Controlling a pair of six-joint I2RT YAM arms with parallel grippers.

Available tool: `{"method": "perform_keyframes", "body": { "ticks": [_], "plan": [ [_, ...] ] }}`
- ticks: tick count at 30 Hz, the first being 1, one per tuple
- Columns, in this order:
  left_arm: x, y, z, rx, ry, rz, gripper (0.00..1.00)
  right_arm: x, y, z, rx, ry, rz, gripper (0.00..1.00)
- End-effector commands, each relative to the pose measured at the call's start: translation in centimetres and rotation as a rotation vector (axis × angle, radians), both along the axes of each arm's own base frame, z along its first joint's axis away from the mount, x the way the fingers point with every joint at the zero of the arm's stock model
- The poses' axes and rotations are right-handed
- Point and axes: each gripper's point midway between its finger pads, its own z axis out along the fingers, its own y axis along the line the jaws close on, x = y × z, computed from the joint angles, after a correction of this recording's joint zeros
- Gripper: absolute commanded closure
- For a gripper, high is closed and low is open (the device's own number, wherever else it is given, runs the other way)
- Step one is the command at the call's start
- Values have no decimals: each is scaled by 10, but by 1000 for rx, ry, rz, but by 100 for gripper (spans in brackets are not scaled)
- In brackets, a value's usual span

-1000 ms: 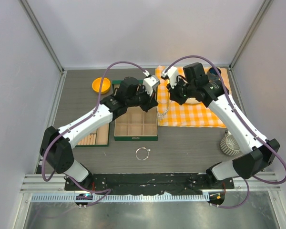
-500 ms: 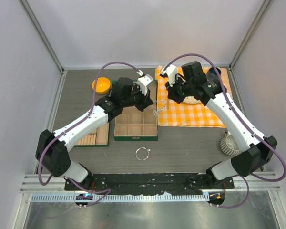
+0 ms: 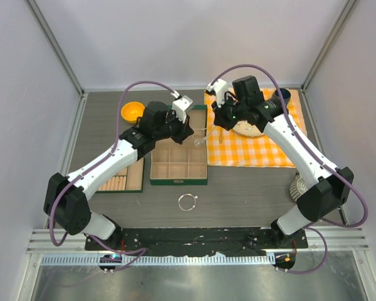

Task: Organize the mixed jewelry

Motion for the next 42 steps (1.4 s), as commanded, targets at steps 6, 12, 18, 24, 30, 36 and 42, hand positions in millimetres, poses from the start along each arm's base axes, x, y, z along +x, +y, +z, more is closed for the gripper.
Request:
{"method": "perform_keyframes", "body": {
  "ticks": [6, 12, 18, 24, 30, 36, 42],
  "plan": [
    [19, 20, 30, -62, -83, 93, 100, 22, 26, 20, 88, -58, -1, 99],
    [30, 31, 28, -59, -92, 137, 100, 35, 36, 21, 110, -75, -19, 99],
    [43, 44, 22, -53, -96, 186, 100, 50, 47, 18, 123, -78, -38, 99],
    [53, 57, 20, -57, -96, 220, 100, 64, 54, 17, 133, -94, -59, 99],
    [63, 68, 17, -50, -101, 253, 100, 73, 58, 12, 131, -101, -75, 99],
    [69, 74, 13, -41, -99, 271, 100, 76, 63, 7, 135, -105, -81, 99],
    [74, 75, 12, -43, -116, 276, 100, 77, 68, 7, 147, -112, -88, 99]
  ]
}}
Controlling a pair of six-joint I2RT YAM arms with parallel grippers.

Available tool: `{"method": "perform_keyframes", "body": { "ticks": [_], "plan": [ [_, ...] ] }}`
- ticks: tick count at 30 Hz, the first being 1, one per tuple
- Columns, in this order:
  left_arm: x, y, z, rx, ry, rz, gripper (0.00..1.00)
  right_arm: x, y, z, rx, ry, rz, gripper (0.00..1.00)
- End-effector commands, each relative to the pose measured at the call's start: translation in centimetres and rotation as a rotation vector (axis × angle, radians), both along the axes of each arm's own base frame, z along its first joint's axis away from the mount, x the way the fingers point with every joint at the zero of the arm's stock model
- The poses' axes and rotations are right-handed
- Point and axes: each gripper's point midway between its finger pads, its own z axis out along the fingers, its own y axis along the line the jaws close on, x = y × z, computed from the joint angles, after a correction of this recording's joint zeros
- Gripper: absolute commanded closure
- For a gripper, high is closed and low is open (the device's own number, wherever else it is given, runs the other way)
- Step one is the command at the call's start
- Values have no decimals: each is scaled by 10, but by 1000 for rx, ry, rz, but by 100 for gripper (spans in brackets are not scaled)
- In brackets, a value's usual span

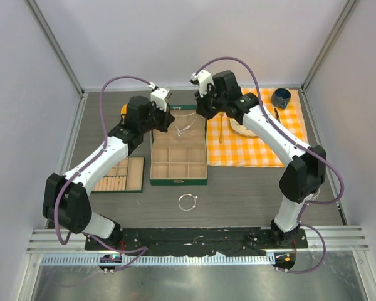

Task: Organize the mixed jewelry

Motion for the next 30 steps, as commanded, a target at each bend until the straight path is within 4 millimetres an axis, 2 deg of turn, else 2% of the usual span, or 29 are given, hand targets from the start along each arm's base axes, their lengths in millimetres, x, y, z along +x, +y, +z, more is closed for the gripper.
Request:
{"method": "perform_keyframes", "body": {
  "ticks": [1, 12, 20, 30],
  "plan": [
    [12, 2, 10, -14, -63, 19, 100, 10, 9, 23, 49, -73, -19, 99],
    [24, 8, -5, -9, -72, 53, 100, 14, 13, 8, 39, -65, -28, 99],
    [32, 9, -8, -14, -78, 71, 100, 12, 15, -1, 33, -61, -35, 99],
    [37, 8, -7, -18, -83, 78, 100, 15, 14, 0, 36, -85, -57, 99]
  ]
}}
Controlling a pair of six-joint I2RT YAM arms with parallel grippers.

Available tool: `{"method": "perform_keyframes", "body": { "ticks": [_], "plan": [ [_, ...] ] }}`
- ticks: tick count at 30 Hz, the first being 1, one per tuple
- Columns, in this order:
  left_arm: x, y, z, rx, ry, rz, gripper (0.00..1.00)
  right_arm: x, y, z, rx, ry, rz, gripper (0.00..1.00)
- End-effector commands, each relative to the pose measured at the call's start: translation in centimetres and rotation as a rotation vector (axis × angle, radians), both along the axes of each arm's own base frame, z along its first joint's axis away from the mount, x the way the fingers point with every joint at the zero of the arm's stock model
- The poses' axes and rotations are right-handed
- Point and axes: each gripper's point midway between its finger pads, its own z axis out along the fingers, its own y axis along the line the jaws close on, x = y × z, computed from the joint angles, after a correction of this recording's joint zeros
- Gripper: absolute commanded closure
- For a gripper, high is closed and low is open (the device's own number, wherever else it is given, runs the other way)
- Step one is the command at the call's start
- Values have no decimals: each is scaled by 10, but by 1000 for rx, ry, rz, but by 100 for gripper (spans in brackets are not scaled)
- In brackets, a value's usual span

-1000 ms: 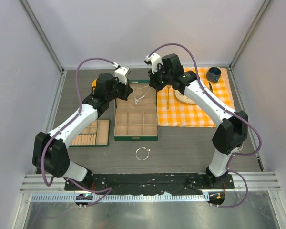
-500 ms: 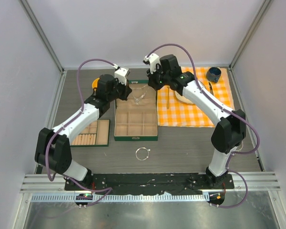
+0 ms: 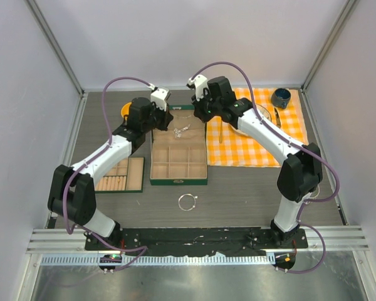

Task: Organize the mixed jewelry

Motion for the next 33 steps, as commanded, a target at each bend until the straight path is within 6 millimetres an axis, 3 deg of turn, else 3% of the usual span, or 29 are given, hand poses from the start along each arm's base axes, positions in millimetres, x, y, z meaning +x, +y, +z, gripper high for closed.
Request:
{"method": "perform_keyframes", "body": {
  "ticks": [1, 33],
  "plan": [
    [12, 1, 17, -24, -67, 19, 100, 9, 3, 22, 41, -76, -28, 99],
    [20, 2, 10, -20, -70, 37, 100, 17, -4, 32, 45, -126, -85, 99]
  ]
}}
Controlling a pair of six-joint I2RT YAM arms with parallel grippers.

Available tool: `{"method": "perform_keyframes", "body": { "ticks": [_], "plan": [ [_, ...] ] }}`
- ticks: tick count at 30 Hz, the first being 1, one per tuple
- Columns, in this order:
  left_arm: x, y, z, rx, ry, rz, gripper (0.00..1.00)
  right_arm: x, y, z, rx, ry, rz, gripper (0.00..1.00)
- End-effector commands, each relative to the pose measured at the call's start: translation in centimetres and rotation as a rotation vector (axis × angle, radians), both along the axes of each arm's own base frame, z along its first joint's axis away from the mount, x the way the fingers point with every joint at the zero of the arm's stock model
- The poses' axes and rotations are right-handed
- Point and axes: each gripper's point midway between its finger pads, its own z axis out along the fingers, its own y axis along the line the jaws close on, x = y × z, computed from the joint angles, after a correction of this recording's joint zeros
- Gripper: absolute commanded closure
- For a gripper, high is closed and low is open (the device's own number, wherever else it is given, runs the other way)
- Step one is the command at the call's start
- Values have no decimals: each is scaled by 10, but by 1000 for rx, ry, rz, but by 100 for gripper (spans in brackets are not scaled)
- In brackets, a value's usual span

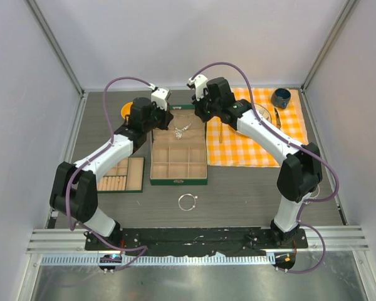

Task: Organize the mixed jewelry

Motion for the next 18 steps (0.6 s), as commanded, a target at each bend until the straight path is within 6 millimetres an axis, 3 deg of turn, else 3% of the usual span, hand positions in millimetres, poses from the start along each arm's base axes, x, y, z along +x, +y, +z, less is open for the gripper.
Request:
{"method": "perform_keyframes", "body": {
  "ticks": [1, 18],
  "plan": [
    [12, 0, 14, -17, -59, 19, 100, 9, 2, 32, 51, -94, -28, 99],
    [19, -1, 9, -18, -53, 20, 100, 11, 1, 25, 38, -89, -39, 99]
  ]
}}
